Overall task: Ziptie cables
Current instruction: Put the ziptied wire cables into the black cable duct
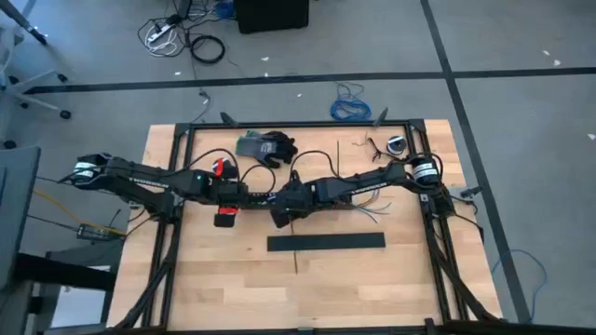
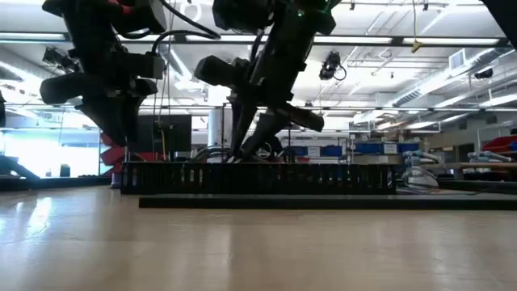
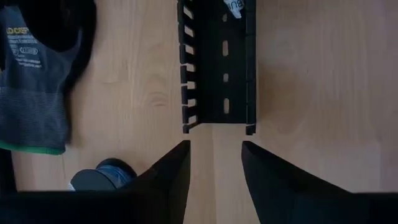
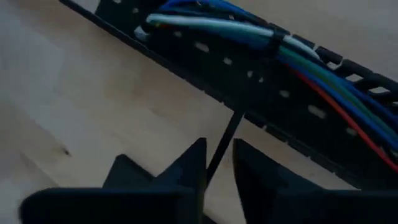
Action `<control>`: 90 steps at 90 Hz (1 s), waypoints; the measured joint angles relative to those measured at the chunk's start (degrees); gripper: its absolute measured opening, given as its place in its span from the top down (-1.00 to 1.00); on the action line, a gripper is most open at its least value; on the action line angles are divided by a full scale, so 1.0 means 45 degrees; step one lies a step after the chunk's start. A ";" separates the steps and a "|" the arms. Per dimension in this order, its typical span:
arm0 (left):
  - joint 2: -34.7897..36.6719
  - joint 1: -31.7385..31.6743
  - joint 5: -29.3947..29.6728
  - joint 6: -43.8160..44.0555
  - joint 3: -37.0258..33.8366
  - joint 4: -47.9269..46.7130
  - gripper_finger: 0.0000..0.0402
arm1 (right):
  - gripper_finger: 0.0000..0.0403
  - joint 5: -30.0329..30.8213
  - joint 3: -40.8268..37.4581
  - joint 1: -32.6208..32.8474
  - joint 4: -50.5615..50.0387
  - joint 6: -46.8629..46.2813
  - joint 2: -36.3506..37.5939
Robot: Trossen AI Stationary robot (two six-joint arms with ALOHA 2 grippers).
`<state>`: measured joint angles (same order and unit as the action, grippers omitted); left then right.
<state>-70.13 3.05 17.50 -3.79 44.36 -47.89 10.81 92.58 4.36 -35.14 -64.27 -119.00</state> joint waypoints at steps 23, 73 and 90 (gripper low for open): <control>0.0000 0.0000 0.0005 0.0000 0.0000 0.0007 0.32 | -0.02 -0.0223 -0.0005 -0.0077 0.1193 0.0615 0.0000; 0.0005 0.0005 0.0058 -0.0102 0.0000 0.0000 0.32 | 0.04 0.0014 0.0478 0.0141 0.3879 0.3206 0.0114; 0.0005 0.0003 -0.0159 0.1031 -0.0005 0.0983 0.32 | 0.16 0.3666 0.2141 0.0734 -0.3953 0.2072 0.1047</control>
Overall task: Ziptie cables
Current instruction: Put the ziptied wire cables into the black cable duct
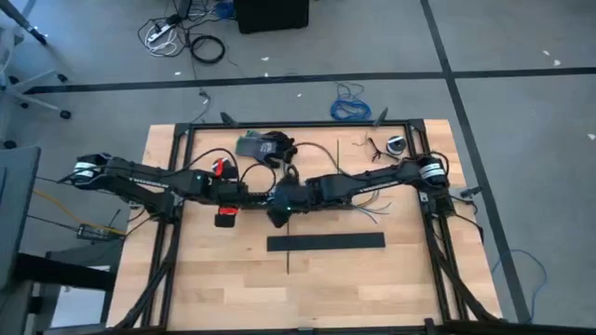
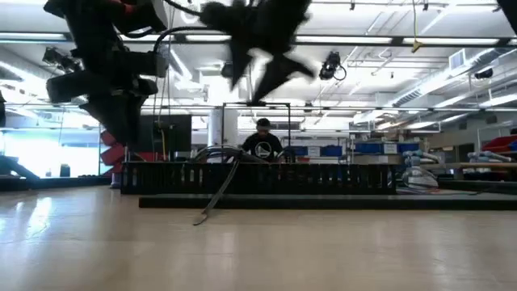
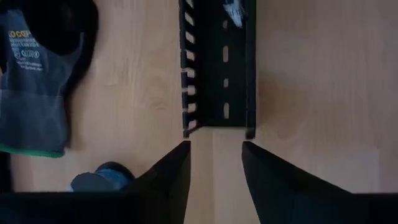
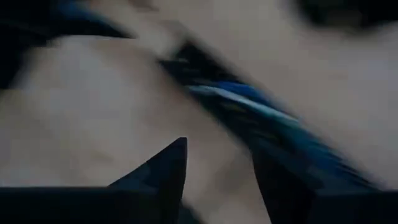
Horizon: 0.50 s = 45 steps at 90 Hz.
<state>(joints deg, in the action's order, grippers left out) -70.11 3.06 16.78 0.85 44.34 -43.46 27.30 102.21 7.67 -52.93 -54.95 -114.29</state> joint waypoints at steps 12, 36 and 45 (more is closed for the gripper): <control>-0.0005 0.0034 -0.1020 0.1549 -0.0174 0.2472 0.32 | 0.18 0.1772 0.0312 0.0469 -0.5331 -0.2304 0.0674; -0.1710 0.0046 -0.4379 0.7644 -0.2293 1.0718 0.32 | 0.19 0.2208 -0.0851 0.1044 -0.7297 -0.1968 0.2225; -0.3388 0.0060 -0.4843 0.9795 -0.2701 1.3790 0.32 | 0.19 0.2658 -0.1372 0.1053 -0.8287 -0.2196 0.2643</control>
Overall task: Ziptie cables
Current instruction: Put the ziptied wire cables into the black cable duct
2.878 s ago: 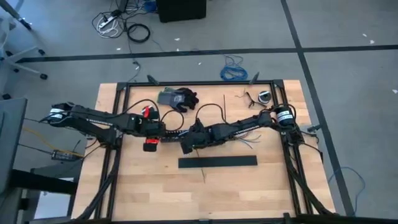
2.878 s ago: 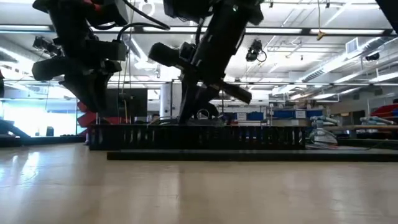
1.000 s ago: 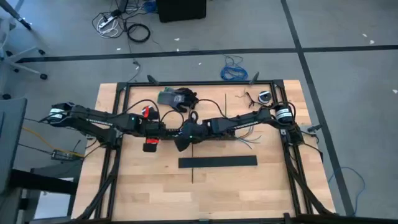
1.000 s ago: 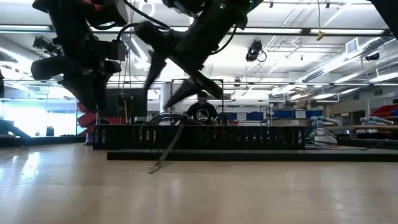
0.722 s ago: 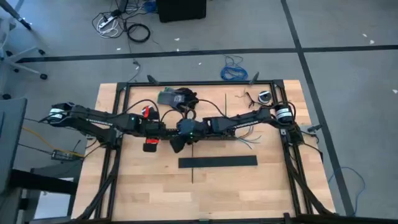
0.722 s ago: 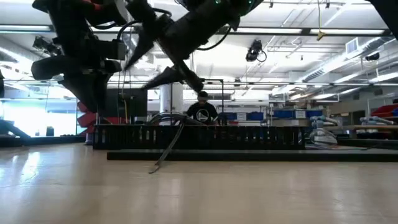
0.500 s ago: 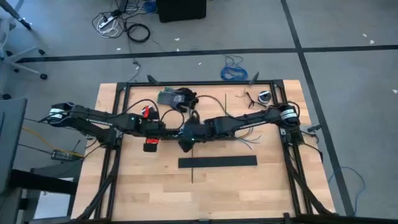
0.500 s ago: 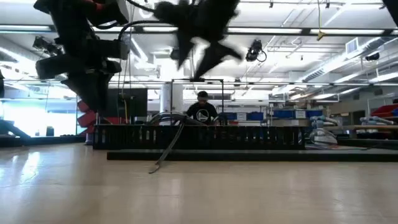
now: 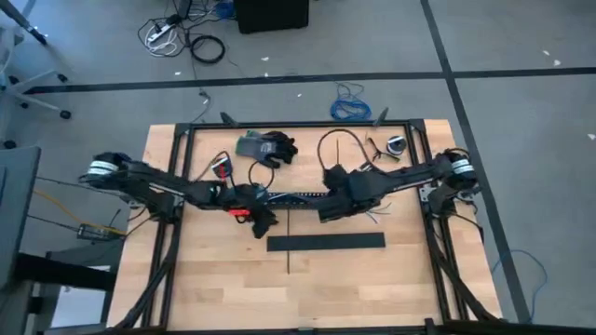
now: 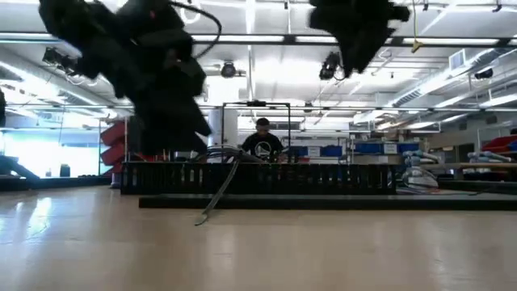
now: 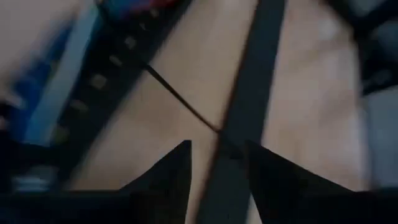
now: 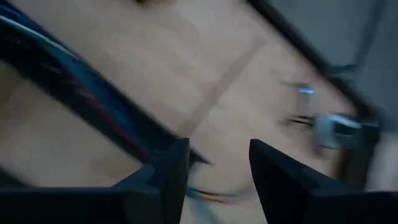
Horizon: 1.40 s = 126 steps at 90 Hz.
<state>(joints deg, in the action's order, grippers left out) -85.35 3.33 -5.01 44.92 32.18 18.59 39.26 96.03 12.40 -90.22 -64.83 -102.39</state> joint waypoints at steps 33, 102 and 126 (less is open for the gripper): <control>-0.2663 -0.0228 0.2217 0.0784 0.1790 0.2316 0.32 | 0.19 -0.0006 -0.2691 -0.0032 0.0039 0.1251 0.2765; -0.3905 0.0534 0.3877 0.5677 0.6001 -0.5064 0.32 | 0.19 -0.1097 -0.6066 -0.0874 0.0119 0.5291 0.6038; -0.5272 0.0510 0.3880 0.5864 0.6004 -0.3004 0.32 | 0.19 -0.1316 -0.6291 -0.0874 0.0089 0.6806 0.6443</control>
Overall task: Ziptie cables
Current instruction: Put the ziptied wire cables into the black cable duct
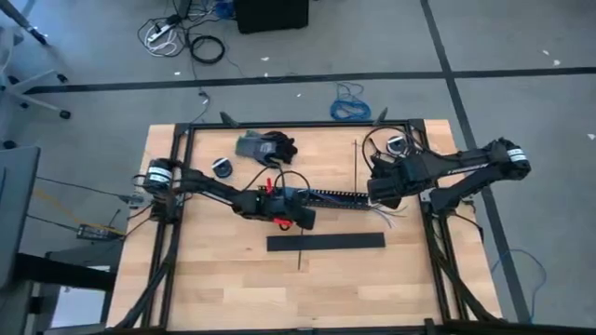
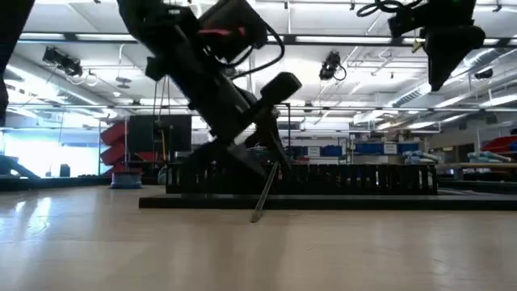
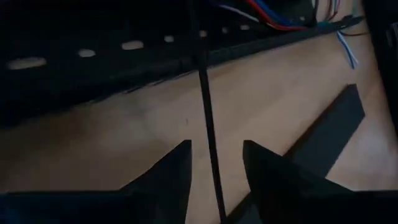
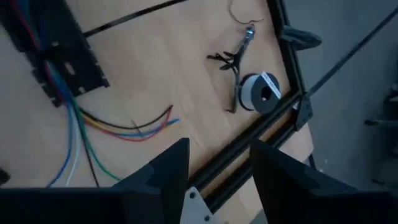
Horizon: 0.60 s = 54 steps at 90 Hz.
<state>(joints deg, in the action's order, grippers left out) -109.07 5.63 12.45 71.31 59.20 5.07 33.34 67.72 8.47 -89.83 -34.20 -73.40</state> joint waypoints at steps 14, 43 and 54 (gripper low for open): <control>-0.0074 0.0000 0.0464 -0.0039 0.0010 0.0321 0.32 | 0.19 0.0004 0.0000 -0.0016 0.0017 0.0608 0.0217; -0.0098 -0.0156 0.0524 -0.0088 0.0005 0.0176 0.32 | 0.19 -0.0005 -0.0005 -0.0019 0.0025 0.1039 0.0252; -0.0098 -0.0180 0.0418 -0.0132 0.0005 -0.0060 0.32 | 0.19 0.0000 -0.0005 -0.0019 0.0030 0.1038 0.0252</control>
<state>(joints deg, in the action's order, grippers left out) -109.51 4.82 14.33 70.72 59.22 4.80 33.34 67.70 8.38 -89.69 -29.53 -72.27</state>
